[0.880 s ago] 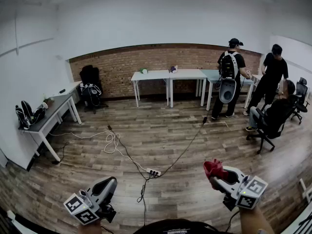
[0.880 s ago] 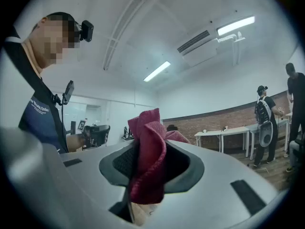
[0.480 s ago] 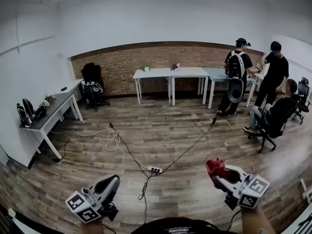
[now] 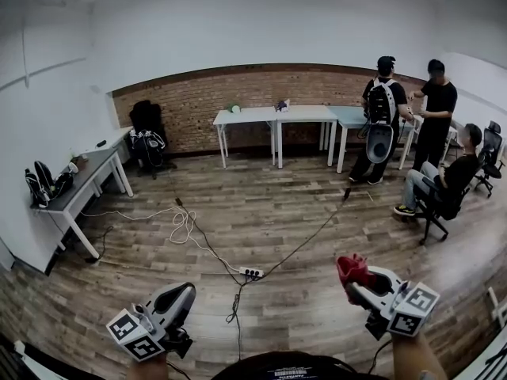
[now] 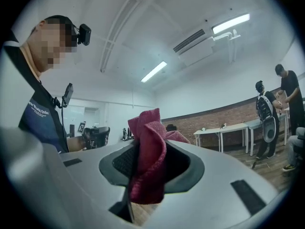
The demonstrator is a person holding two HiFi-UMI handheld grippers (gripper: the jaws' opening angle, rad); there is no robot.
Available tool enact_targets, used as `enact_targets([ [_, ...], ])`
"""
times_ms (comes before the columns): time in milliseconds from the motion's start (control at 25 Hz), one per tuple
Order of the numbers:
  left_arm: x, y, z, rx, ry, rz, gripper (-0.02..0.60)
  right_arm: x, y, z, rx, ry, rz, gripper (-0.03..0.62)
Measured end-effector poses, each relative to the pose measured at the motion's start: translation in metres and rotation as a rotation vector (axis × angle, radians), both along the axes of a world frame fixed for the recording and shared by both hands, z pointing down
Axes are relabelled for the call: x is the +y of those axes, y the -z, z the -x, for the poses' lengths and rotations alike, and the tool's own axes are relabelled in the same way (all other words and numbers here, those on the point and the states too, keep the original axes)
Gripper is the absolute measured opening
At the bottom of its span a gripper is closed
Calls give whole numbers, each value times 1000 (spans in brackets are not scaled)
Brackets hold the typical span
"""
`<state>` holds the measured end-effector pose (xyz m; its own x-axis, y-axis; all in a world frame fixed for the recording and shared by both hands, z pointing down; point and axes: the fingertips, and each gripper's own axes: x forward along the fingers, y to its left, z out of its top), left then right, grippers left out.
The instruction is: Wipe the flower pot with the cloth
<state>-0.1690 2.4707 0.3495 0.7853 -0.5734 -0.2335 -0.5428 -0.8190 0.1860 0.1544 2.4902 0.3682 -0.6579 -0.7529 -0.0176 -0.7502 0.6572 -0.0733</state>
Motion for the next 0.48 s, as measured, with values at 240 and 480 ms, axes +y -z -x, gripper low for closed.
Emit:
enact_targets([
  [240, -11, 3, -26, -1, -19, 7, 2, -3, 0, -23, -7, -12, 7, 123],
  [480, -12, 8, -80, -11, -54, 10, 2, 6, 1, -74, -10, -39, 9, 123],
])
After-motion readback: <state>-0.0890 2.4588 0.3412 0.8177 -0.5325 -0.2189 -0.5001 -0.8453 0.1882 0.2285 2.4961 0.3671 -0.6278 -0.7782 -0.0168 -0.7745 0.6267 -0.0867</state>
